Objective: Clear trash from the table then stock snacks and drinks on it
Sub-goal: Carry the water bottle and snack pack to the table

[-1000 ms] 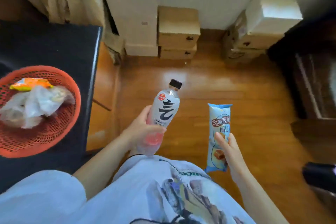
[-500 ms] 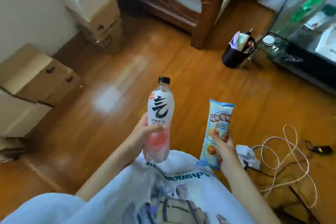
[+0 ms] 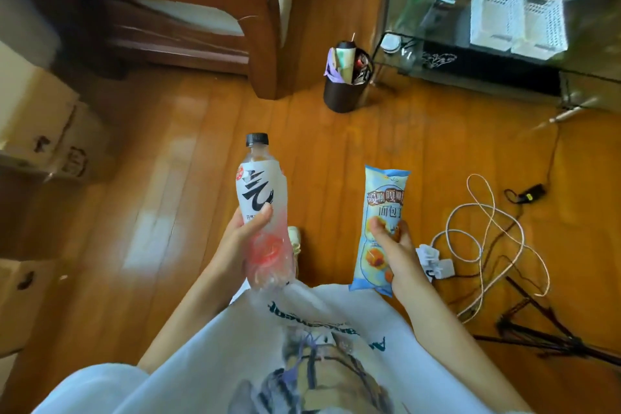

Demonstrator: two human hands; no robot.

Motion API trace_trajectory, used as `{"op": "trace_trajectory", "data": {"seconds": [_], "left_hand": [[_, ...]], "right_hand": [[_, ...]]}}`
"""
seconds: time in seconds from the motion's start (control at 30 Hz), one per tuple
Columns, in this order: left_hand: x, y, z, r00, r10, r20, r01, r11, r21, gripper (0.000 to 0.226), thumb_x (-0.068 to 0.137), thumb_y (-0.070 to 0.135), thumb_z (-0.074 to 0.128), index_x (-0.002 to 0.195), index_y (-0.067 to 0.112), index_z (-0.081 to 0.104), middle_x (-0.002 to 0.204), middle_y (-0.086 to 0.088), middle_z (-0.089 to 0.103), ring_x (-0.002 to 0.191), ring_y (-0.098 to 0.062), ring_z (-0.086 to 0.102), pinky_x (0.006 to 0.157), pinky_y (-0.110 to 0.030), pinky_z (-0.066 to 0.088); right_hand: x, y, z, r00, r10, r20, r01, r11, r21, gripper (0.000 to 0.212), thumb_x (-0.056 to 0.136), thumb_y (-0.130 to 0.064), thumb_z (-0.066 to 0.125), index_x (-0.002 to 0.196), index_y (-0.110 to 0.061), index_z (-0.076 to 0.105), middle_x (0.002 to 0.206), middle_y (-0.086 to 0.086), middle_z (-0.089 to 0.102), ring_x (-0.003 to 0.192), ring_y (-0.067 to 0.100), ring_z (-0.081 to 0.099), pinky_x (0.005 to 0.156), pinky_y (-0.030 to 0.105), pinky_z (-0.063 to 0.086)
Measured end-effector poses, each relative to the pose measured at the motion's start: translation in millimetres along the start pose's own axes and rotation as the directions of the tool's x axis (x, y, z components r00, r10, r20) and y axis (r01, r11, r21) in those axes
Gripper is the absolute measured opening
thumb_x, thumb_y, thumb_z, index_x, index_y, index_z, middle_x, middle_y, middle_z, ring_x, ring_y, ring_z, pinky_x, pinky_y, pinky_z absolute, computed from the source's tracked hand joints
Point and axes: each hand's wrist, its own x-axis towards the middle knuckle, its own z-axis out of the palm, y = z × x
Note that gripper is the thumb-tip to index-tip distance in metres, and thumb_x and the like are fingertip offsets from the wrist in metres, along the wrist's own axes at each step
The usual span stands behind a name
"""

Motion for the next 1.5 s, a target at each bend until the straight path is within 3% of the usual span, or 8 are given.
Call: {"op": "trace_trajectory", "data": {"seconds": [0.1,0.27,0.47,0.63,1.0,1.13,1.27,1.5], "left_hand": [[36.2,38.9,3.2,0.999,0.001,0.032,-0.002,1.0,0.014,0.046,0.071,0.045,0.067,0.111,0.026,0.057,0.095,-0.006,0.069,0.08,-0.02,0.069,0.061,-0.032,0.056],[97.3,86.5,19.0,0.994,-0.025,0.111,0.016,0.996,0.085,0.08,0.043,0.066,0.079,0.109,0.025,0.058,0.088,-0.004,0.072,0.072,-0.021,0.069,0.056,-0.031,0.055],[151.9,105.7,57.4,0.984,-0.064,0.164,0.048,0.994,0.101,0.05,0.064,0.051,0.07,0.105,0.023,0.061,0.09,-0.011,0.066,0.072,-0.032,0.063,0.058,-0.042,0.054],[196.5,115.1,107.8,0.984,-0.079,0.158,0.056,0.988,0.144,0.058,0.064,0.05,0.07,0.11,0.017,0.057,0.088,-0.012,0.066,0.067,-0.03,0.064,0.054,-0.038,0.053],[317.5,162.8,290.0,0.986,-0.074,0.146,0.053,0.989,0.141,0.063,0.072,0.045,0.065,0.122,0.011,0.049,0.094,-0.014,0.064,0.075,-0.033,0.062,0.062,-0.041,0.054],[349.3,178.1,329.3,0.986,-0.07,0.153,0.05,0.99,0.131,0.066,0.064,0.048,0.069,0.117,0.012,0.052,0.087,-0.011,0.066,0.069,-0.03,0.064,0.057,-0.039,0.054],[383.3,188.2,346.1,0.987,-0.055,0.154,0.037,0.992,0.119,0.035,0.069,0.046,0.069,0.097,0.026,0.065,0.079,-0.008,0.069,0.065,-0.023,0.067,0.055,-0.036,0.055],[471.0,221.4,383.2,0.994,-0.029,0.109,0.016,0.993,0.117,0.069,0.068,0.046,0.066,0.126,0.012,0.052,0.115,-0.019,0.064,0.08,-0.027,0.065,0.068,-0.046,0.055]], "right_hand": [[20.9,-33.6,12.7,1.0,-0.006,-0.015,0.006,1.0,0.009,0.016,0.078,-0.048,0.062,0.086,-0.041,0.05,0.089,-0.018,0.06,0.08,0.003,0.059,0.06,0.024,0.045],[57.3,-72.4,19.2,0.998,0.001,-0.057,0.002,0.998,0.066,0.021,0.074,-0.05,0.064,0.087,-0.039,0.052,0.087,-0.018,0.063,0.079,0.003,0.062,0.059,0.023,0.046],[98.4,-99.2,4.5,0.994,0.027,-0.103,-0.014,0.992,0.129,0.018,0.075,-0.047,0.064,0.086,-0.037,0.054,0.078,-0.022,0.065,0.069,0.001,0.065,0.054,0.02,0.048],[148.3,-129.4,-21.1,0.995,0.017,-0.095,0.002,0.98,0.198,0.019,0.077,-0.043,0.064,0.091,-0.037,0.054,0.091,-0.014,0.065,0.08,0.005,0.064,0.057,0.02,0.048],[281.0,-250.4,-139.2,0.996,-0.045,-0.075,0.061,0.972,0.228,0.018,0.079,-0.04,0.063,0.088,-0.03,0.051,0.085,-0.013,0.062,0.064,0.0,0.063,0.043,0.009,0.045],[317.3,-280.9,-168.6,0.998,-0.029,-0.05,0.039,0.978,0.204,0.02,0.08,-0.043,0.062,0.092,-0.032,0.05,0.093,-0.011,0.062,0.082,0.007,0.061,0.056,0.019,0.048],[354.0,-302.6,-183.6,0.999,0.014,-0.036,-0.007,0.981,0.196,0.023,0.079,-0.045,0.062,0.094,-0.033,0.05,0.094,-0.011,0.062,0.084,0.007,0.061,0.06,0.022,0.047],[434.1,-359.5,-197.6,0.997,0.056,-0.045,-0.047,0.982,0.18,0.019,0.079,-0.047,0.063,0.09,-0.037,0.051,0.088,-0.017,0.063,0.073,0.001,0.063,0.047,0.012,0.047]]}}
